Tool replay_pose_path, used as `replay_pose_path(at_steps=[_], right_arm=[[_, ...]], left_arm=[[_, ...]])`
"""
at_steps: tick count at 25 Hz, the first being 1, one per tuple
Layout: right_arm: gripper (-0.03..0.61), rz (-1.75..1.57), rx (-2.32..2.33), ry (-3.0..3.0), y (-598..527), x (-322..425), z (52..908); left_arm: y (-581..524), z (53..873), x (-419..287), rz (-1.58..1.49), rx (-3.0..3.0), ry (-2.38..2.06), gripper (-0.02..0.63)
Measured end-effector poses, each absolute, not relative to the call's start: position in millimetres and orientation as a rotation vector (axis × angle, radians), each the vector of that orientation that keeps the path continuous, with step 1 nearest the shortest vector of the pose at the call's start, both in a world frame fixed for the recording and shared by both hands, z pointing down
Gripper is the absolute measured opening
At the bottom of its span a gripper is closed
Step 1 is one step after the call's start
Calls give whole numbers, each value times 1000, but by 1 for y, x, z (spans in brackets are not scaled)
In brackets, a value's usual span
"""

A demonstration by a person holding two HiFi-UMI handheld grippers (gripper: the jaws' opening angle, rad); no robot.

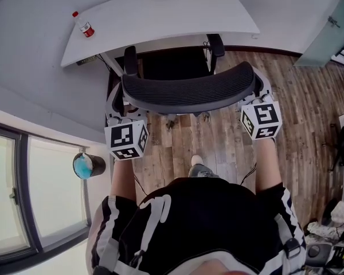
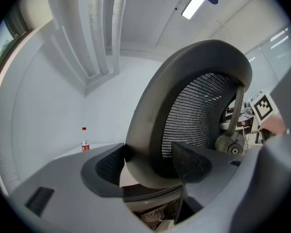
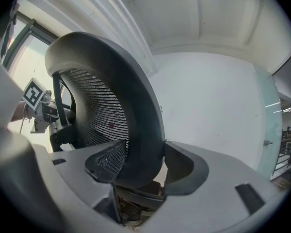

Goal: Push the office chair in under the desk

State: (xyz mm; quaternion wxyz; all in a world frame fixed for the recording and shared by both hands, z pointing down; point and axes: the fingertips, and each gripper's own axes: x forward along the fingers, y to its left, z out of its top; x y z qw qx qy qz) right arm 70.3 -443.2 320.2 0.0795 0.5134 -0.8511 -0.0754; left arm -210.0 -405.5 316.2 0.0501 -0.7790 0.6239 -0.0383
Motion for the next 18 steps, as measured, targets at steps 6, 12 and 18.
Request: replay_pose_path(at_steps=[6,12,18], right_arm=[[242,-221,1520,-2554,-459,69,321],[242,-226,1501,-2568,-473,68,320],[242,-230,1492,-2574,-487,68,320]], left_arm=[[-421,317,-211,-138,-2367,1921,307],[-434,316,-212,-144,-2354,1938,307],[-447,317,-212,-144,-2342,1953,307]])
